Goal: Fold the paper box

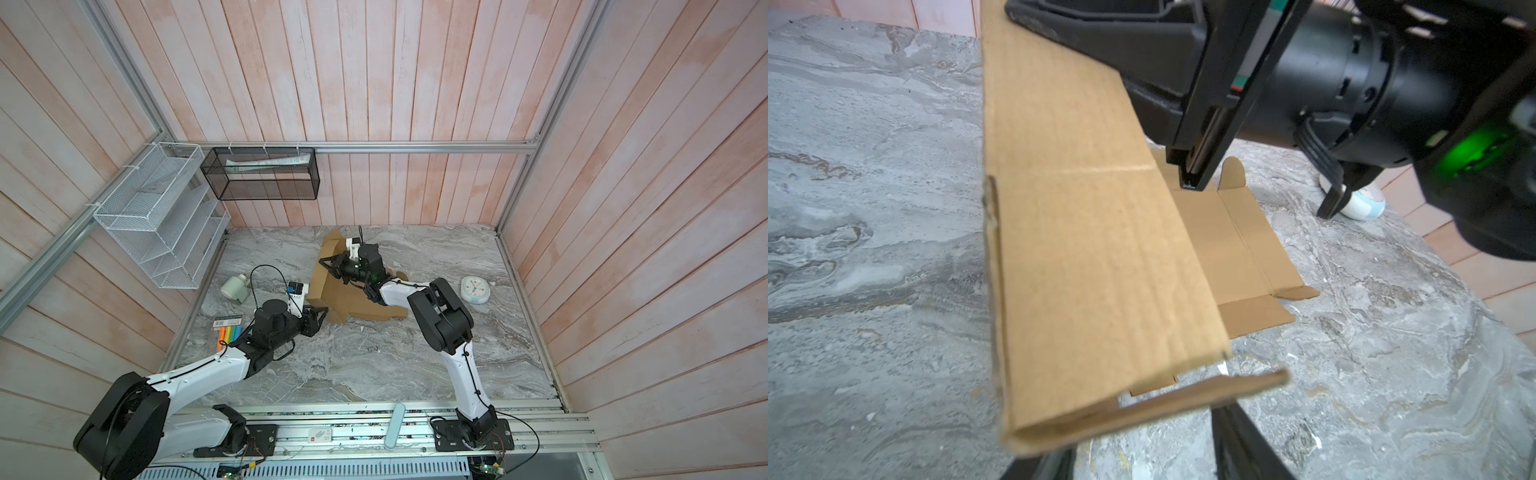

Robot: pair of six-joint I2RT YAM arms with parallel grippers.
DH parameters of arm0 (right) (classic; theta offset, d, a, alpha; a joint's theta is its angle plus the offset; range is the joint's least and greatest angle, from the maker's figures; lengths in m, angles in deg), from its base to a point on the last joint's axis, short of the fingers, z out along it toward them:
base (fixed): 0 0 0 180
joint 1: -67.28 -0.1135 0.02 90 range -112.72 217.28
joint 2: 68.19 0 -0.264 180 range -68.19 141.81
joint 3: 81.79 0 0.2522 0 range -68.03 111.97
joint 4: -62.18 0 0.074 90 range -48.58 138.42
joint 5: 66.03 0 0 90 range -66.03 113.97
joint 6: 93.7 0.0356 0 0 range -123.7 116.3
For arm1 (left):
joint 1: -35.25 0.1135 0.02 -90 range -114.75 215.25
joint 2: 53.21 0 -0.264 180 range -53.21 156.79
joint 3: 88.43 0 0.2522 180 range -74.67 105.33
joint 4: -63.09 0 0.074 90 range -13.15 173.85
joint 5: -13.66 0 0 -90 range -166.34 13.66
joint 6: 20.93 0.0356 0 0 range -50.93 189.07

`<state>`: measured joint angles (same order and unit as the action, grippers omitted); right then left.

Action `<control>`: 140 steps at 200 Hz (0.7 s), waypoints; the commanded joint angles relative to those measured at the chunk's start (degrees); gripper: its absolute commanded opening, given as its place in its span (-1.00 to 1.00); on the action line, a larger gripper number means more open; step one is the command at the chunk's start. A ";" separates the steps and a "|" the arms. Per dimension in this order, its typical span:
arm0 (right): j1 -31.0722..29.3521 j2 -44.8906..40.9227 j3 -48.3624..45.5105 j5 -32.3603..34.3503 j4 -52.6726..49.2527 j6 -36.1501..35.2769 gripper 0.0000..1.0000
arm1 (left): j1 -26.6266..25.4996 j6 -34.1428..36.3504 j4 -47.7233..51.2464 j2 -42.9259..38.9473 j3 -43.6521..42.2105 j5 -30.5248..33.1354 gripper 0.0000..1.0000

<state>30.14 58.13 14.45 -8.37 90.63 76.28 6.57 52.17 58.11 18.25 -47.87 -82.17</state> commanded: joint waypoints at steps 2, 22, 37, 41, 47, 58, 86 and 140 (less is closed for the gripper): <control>-0.06 -1.43 -1.64 -2.30 3.57 -0.78 -1.00 | -0.32 1.19 1.87 0.43 2.09 2.95 0.03; 0.58 -0.48 -3.37 -5.33 9.38 2.11 -1.00 | -0.33 1.48 3.01 0.59 2.60 4.02 0.03; 1.31 0.90 -4.28 -7.39 14.68 4.98 -1.00 | -0.32 1.72 3.53 0.77 2.89 4.37 0.03; 1.41 1.21 -4.47 -7.71 15.72 5.73 -1.00 | -0.32 1.78 3.67 0.76 3.11 4.42 0.02; 1.58 1.57 -4.60 -8.08 16.99 6.49 -1.00 | -0.32 1.85 3.88 0.87 3.29 4.42 0.03; 1.78 1.99 -3.95 -8.62 17.51 6.86 -1.00 | -0.32 1.92 4.12 0.87 3.55 4.33 0.02; 1.81 2.61 -1.13 -9.59 16.74 6.02 -1.00 | -0.40 1.83 4.36 0.83 3.95 4.07 0.03; 1.91 4.06 -1.24 -9.59 18.49 6.59 -1.00 | -0.88 1.91 4.81 0.94 4.22 4.24 0.04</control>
<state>32.17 60.34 12.59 -16.50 105.85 82.45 6.06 53.22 62.35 18.71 -45.31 -78.87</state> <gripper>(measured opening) 0.048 0.519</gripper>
